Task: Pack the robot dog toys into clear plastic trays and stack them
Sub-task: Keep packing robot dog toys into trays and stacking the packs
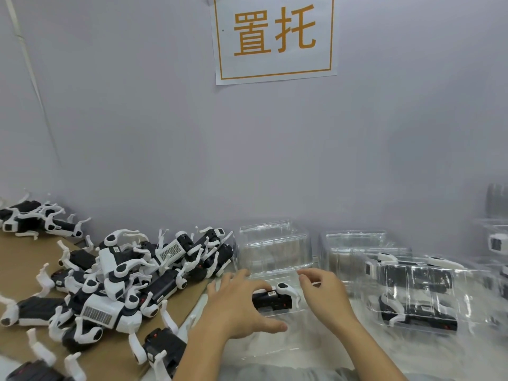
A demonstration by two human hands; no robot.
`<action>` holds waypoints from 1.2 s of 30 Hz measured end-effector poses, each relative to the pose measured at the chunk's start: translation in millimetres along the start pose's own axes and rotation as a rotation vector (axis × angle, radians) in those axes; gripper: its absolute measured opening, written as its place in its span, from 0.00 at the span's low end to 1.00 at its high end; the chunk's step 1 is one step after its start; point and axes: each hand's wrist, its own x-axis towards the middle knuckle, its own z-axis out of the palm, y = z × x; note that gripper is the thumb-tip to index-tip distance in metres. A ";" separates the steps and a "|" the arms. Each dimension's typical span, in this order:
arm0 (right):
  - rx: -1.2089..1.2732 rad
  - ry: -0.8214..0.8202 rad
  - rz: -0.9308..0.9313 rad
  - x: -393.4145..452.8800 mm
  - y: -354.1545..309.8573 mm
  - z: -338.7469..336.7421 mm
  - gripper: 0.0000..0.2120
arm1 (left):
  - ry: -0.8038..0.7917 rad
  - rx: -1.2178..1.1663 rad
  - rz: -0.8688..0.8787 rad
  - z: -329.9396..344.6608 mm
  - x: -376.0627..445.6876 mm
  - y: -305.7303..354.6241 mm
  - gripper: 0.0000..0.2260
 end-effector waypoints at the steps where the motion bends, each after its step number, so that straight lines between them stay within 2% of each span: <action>1: 0.020 -0.014 0.011 -0.3 -1.6 -0.4 0.09 | 0.003 0.004 -0.004 0.4 0.3 0.4 0.37; 7: 0.042 -0.188 0.074 -7.0 -8.1 2.1 0.26 | 0.059 0.029 -0.005 6.3 0.5 8.2 0.37; 14: 0.095 -0.224 0.112 -6.8 -9.3 3.0 0.29 | -0.038 -0.061 -0.001 -0.8 0.8 0.6 0.40; 16: 0.115 -0.220 0.120 -7.2 -8.5 2.8 0.30 | 0.012 -0.159 -0.012 -3.2 1.3 -2.0 0.33; 20: 0.149 -0.222 0.128 -7.9 -7.1 1.1 0.30 | 0.253 -0.387 -0.111 -3.5 6.1 -5.0 0.17; 22: 0.146 -0.221 0.125 -8.6 -7.7 -0.1 0.30 | 0.297 -0.459 -0.241 -0.9 7.1 -9.8 0.18; 26: 0.031 -0.182 0.045 -10.3 -9.9 -1.6 0.23 | 0.191 -0.815 -0.427 5.6 7.0 -15.7 0.28; 30: -0.199 -0.014 -0.206 -8.8 -23.8 3.1 0.13 | 0.202 -0.979 -0.466 10.6 9.9 -15.7 0.18; 32: -0.244 -0.055 -0.304 -12.7 -35.3 12.5 0.10 | 0.235 -1.044 -0.461 14.6 12.3 -16.5 0.15; 36: -0.357 -0.273 -0.369 -28.6 -51.1 35.9 0.08 | 0.311 -1.142 -0.450 20.8 14.2 -13.9 0.10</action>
